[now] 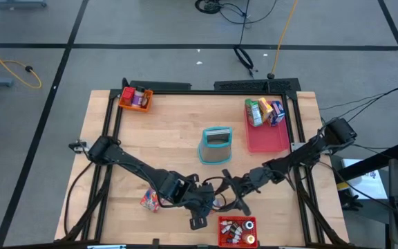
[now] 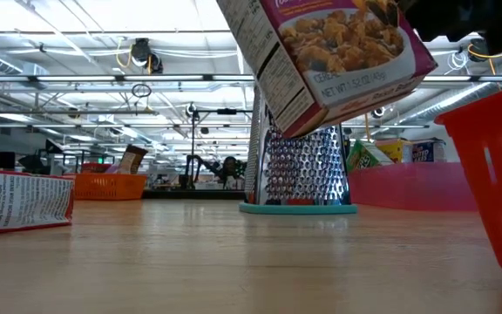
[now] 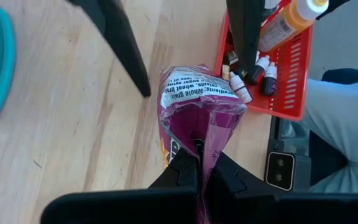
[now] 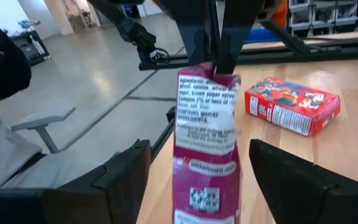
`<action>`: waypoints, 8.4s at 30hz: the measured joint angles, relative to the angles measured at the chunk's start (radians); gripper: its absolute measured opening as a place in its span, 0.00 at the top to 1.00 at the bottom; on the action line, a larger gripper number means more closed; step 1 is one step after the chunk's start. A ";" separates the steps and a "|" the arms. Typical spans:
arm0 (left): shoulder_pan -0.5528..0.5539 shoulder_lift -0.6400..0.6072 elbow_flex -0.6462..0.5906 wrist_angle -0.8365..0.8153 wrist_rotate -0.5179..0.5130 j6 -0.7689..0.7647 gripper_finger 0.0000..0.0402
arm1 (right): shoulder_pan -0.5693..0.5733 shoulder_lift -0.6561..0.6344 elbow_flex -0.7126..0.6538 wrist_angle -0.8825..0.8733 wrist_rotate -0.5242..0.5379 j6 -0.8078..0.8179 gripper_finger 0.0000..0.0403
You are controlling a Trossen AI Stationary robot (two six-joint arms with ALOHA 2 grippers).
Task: Pick & Place Kitchen Items
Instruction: Put the purple cereal box into the pink bin, then put the red cereal box into the pink bin
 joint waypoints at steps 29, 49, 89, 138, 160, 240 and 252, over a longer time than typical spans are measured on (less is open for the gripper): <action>-0.008 -0.001 -0.005 0.007 -0.034 0.024 0.94 | -0.019 0.147 0.148 -0.081 -0.007 0.007 0.86; -0.009 -0.001 -0.007 0.063 -0.030 0.039 0.68 | -0.016 0.127 0.147 -0.103 -0.061 0.009 0.88; -0.195 -0.126 -0.005 0.013 -0.544 0.011 0.43 | 0.146 -0.652 -0.335 -0.270 0.706 -0.069 0.90; -0.205 -0.105 -0.224 0.226 -0.576 -0.078 0.43 | 0.189 -0.901 -0.677 -0.197 1.621 -0.066 0.91; -0.172 -0.105 -0.224 0.234 -0.584 -0.075 0.43 | -0.107 -0.853 -0.680 -0.260 1.620 -0.023 0.93; -0.205 -0.105 -0.223 0.108 -0.525 -0.278 0.43 | -0.208 -0.947 -0.495 -0.413 1.223 -0.180 0.48; -0.240 -0.105 -0.223 -0.195 -0.475 -0.644 0.43 | 0.034 -0.957 -0.493 -0.145 1.146 -0.313 0.48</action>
